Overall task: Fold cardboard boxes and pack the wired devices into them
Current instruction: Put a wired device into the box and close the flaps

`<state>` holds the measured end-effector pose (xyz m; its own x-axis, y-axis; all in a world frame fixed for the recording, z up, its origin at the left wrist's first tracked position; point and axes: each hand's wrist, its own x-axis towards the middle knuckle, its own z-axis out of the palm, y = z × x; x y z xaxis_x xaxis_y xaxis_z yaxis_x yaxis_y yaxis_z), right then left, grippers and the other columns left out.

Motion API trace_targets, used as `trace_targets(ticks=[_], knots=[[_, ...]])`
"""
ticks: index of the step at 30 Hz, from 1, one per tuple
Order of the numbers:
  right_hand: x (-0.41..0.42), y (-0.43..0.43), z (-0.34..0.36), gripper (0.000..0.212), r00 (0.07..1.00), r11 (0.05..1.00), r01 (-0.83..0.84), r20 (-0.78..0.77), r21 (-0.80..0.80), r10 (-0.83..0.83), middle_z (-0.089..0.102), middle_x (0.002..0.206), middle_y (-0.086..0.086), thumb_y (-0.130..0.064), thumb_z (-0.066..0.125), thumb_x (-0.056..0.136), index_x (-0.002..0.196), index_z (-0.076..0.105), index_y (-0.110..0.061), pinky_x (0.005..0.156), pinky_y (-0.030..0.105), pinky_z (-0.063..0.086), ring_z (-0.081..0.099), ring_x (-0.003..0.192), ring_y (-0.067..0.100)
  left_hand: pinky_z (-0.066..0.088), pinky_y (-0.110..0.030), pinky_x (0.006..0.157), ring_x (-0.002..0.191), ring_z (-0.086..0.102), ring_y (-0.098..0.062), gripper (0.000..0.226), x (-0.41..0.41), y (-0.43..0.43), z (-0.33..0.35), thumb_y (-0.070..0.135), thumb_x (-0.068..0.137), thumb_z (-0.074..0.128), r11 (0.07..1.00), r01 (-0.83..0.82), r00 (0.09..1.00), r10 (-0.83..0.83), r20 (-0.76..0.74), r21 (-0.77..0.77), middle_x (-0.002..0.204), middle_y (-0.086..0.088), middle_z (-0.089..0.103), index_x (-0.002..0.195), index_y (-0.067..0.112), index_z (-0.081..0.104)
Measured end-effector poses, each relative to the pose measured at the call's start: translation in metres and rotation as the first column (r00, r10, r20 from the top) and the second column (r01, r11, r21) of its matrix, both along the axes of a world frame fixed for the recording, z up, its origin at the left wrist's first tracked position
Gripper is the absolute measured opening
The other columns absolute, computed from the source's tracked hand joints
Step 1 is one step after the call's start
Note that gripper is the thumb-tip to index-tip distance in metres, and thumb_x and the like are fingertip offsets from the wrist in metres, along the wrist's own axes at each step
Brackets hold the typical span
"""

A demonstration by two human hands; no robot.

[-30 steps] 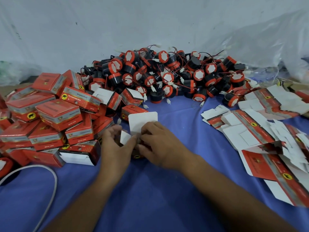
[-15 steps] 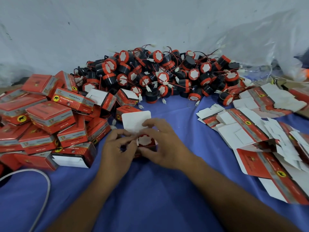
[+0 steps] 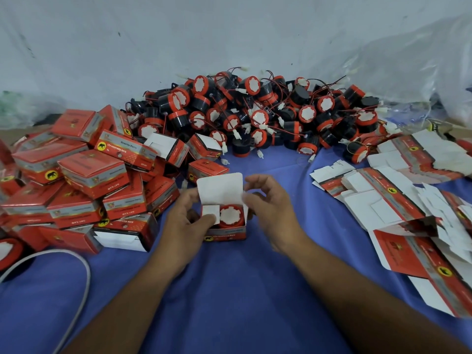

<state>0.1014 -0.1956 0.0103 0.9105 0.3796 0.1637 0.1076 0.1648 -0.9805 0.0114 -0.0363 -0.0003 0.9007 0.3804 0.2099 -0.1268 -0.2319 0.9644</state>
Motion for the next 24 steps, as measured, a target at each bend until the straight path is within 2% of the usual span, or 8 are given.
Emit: trace_targets(ticks=[3, 5, 8, 12, 14, 16, 19, 24], knots=[[0.002, -0.003, -0.004, 0.043, 0.984, 0.987, -0.109, 0.13, -0.12, 0.125, 0.065, 0.111, -0.018, -0.023, 0.076, 0.087, 0.124, 0.058, -0.036, 0.068, 0.021, 0.053, 0.059, 0.073, 0.007, 0.051, -0.064, 0.085, 0.098, 0.059, -0.049, 0.038, 0.001, 0.001, -0.001, -0.003, 0.089, 0.066, 0.998, 0.02, 1.0, -0.021, -0.01, -0.062, 0.105, -0.019, 0.068, 0.118, 0.022, 0.062], [0.004, -0.004, -0.005, 0.052, 0.97, 0.958, -0.123, 0.174, -0.26, 0.172, 0.057, 0.126, -0.013, -0.025, 0.078, 0.087, 0.132, 0.055, -0.039, 0.078, 0.02, 0.052, 0.059, 0.082, 0.003, 0.052, -0.064, 0.084, 0.091, 0.061, -0.047, 0.031, 0.0, 0.002, -0.002, -0.001, 0.089, 0.067, 0.997, 0.032, 0.999, -0.032, -0.002, -0.069, 0.099, -0.018, 0.069, 0.107, 0.024, 0.064], [0.005, -0.003, -0.005, 0.033, 0.931, 0.91, -0.206, 0.215, -0.36, 0.296, 0.06, 0.124, -0.006, -0.015, 0.075, 0.09, 0.118, 0.069, -0.03, 0.097, 0.03, 0.051, 0.06, 0.11, 0.005, 0.06, -0.045, 0.075, 0.09, 0.065, -0.035, 0.02, -0.002, 0.005, -0.004, 0.01, 0.089, 0.07, 0.996, 0.088, 0.996, -0.087, 0.024, -0.03, 0.098, -0.004, 0.071, 0.1, 0.027, 0.067], [0.001, -0.003, -0.003, 0.035, 0.874, 0.907, -0.178, 0.361, -0.383, 0.324, 0.063, 0.123, -0.002, 0.0, 0.064, 0.094, 0.122, 0.069, -0.02, 0.101, 0.027, 0.049, 0.06, 0.115, 0.01, 0.053, -0.023, 0.084, 0.107, 0.065, -0.017, 0.034, -0.004, 0.008, -0.003, 0.022, 0.084, 0.065, 0.965, 0.239, 0.967, -0.227, 0.111, -0.11, 0.115, -0.003, 0.069, 0.117, 0.012, 0.064], [0.002, -0.007, -0.004, 0.038, 0.827, 0.871, -0.165, 0.416, -0.464, 0.378, 0.055, 0.132, -0.001, -0.01, 0.065, 0.096, 0.133, 0.062, -0.018, 0.105, 0.027, 0.045, 0.054, 0.124, 0.01, 0.051, -0.021, 0.089, 0.117, 0.062, -0.015, 0.037, -0.005, 0.007, -0.002, 0.03, 0.086, 0.064, 0.96, 0.262, 0.961, -0.251, 0.112, -0.095, 0.124, 0.0, 0.066, 0.117, 0.01, 0.064], [0.004, -0.013, -0.002, 0.048, 0.806, 0.792, -0.253, 0.332, -0.556, 0.491, 0.044, 0.142, -0.007, -0.037, 0.061, 0.098, 0.143, 0.052, -0.027, 0.11, 0.031, 0.041, 0.044, 0.134, 0.008, 0.052, -0.019, 0.085, 0.116, 0.063, -0.012, 0.039, -0.005, 0.007, -0.001, 0.038, 0.082, 0.071, 0.969, 0.236, 0.97, -0.231, 0.07, -0.077, 0.125, 0.007, 0.065, 0.113, 0.016, 0.066], [0.004, -0.016, 0.001, 0.049, 0.817, 0.786, -0.319, 0.266, -0.529, 0.511, 0.042, 0.142, -0.01, -0.046, 0.057, 0.098, 0.144, 0.05, -0.029, 0.109, 0.033, 0.044, 0.043, 0.134, 0.007, 0.055, -0.022, 0.084, 0.112, 0.065, -0.016, 0.038, -0.006, 0.006, -0.002, 0.03, 0.083, 0.076, 0.97, 0.232, 0.973, -0.23, 0.035, -0.07, 0.125, 0.004, 0.065, 0.117, 0.018, 0.064], [0.008, -0.017, -0.002, 0.042, 0.802, 0.868, -0.126, 0.466, -0.48, 0.375, 0.062, 0.126, -0.002, -0.027, 0.066, 0.096, 0.135, 0.061, -0.012, 0.092, 0.021, 0.052, 0.061, 0.113, 0.006, 0.058, -0.03, 0.084, 0.104, 0.068, -0.021, 0.038, -0.006, 0.004, -0.002, 0.03, 0.081, 0.07, 0.985, 0.161, 0.987, -0.161, 0.013, -0.055, 0.116, -0.001, 0.068, 0.118, 0.025, 0.066]])
